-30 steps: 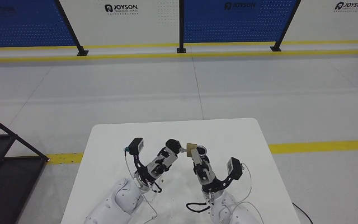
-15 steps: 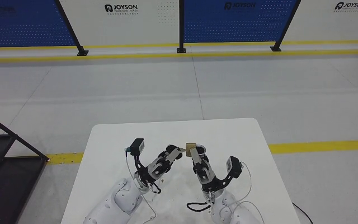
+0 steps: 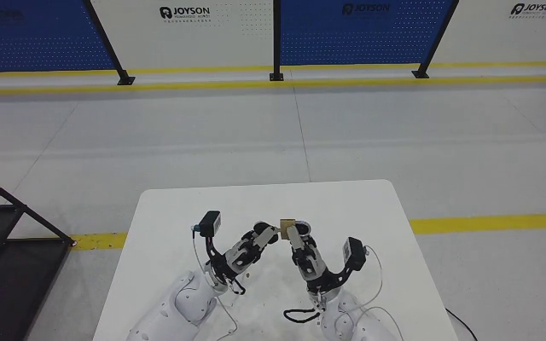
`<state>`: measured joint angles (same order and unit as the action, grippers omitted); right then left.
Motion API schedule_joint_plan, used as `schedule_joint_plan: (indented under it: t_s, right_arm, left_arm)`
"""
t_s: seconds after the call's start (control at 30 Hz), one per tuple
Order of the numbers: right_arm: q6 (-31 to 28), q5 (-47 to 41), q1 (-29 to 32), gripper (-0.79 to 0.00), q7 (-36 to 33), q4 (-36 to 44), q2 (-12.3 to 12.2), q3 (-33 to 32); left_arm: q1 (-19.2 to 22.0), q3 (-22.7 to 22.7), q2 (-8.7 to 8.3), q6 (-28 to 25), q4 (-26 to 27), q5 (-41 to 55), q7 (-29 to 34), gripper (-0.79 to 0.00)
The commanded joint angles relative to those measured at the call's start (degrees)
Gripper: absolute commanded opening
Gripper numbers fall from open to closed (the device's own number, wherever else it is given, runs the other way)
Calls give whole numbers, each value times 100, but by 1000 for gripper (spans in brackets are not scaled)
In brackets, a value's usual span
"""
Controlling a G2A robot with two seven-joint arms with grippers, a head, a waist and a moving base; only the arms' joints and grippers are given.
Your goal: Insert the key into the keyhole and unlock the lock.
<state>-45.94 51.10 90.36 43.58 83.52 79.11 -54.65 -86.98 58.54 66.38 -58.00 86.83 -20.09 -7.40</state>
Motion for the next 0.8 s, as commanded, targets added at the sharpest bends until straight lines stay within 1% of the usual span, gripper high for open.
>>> schedule_joint_plan:
  t_s: [0.0,0.2,0.37,0.53,0.77]
  right_arm:
    - [13,8,2,-785,-20,6,3,1]
    - [35,8,-1,-785,-93,4,11,5]
    - [71,-16,7,-785,-189,10,13,-5]
    - [97,-84,20,-785,-290,34,13,-23]
    - [135,-146,45,-785,-424,66,12,-47]
  left_arm:
    - [1,3,3,0,-9,-23,-12,-785]
    - [-5,49,15,0,-26,-221,-93,-785]
    - [-35,116,35,0,-10,-634,-262,-785]
    - [-87,228,79,42,-28,-1306,-646,-785]
    - [-116,267,160,208,-71,-2069,-1213,-785]
